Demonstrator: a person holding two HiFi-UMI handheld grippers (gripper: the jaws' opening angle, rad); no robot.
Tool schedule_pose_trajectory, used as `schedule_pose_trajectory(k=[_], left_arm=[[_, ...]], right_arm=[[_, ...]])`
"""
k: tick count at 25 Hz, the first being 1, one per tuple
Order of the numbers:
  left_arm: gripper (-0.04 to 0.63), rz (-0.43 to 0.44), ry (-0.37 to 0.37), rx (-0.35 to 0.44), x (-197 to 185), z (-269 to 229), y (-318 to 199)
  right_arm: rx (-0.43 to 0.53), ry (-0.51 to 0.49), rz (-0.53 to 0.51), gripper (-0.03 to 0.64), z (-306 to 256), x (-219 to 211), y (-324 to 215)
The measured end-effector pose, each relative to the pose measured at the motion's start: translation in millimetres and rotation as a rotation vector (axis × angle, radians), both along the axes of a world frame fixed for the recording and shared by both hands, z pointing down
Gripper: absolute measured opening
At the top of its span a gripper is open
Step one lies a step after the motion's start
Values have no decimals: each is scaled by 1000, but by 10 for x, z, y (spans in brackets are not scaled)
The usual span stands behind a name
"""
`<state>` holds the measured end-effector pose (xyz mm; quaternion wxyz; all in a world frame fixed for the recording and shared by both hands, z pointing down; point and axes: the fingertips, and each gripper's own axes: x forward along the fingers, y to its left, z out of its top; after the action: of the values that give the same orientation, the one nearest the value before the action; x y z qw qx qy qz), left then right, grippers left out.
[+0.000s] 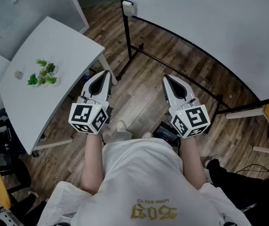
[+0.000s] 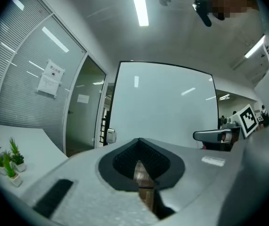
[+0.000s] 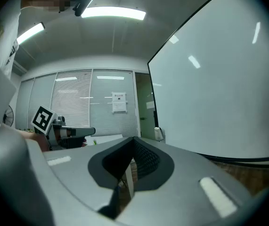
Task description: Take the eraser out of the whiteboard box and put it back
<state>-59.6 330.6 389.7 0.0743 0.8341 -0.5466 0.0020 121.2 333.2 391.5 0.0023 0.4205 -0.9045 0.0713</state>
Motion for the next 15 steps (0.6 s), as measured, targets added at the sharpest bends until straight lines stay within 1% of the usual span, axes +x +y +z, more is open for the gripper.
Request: schedule_pose_trajectory(k=[5, 9, 11, 13, 14, 15], left_arm=[[5, -8, 6, 0, -21, 42, -29], [5, 2, 8, -5, -16, 63, -45], [5, 5, 11, 0, -14, 65, -43], [6, -7, 20, 23, -30, 34, -52], [40, -15, 29, 35, -40, 10, -67], [142, -20, 42, 42, -45, -11, -90]], right_arm=[[-2, 4, -16, 11, 46, -44, -25], [-9, 3, -14, 11, 71, -63, -21], [-4, -25, 2, 11, 48, -37, -23], [9, -61, 36, 11, 4, 21, -41], [15, -71, 49, 11, -14, 44, -54], [18, -75, 51, 12, -27, 51, -66]])
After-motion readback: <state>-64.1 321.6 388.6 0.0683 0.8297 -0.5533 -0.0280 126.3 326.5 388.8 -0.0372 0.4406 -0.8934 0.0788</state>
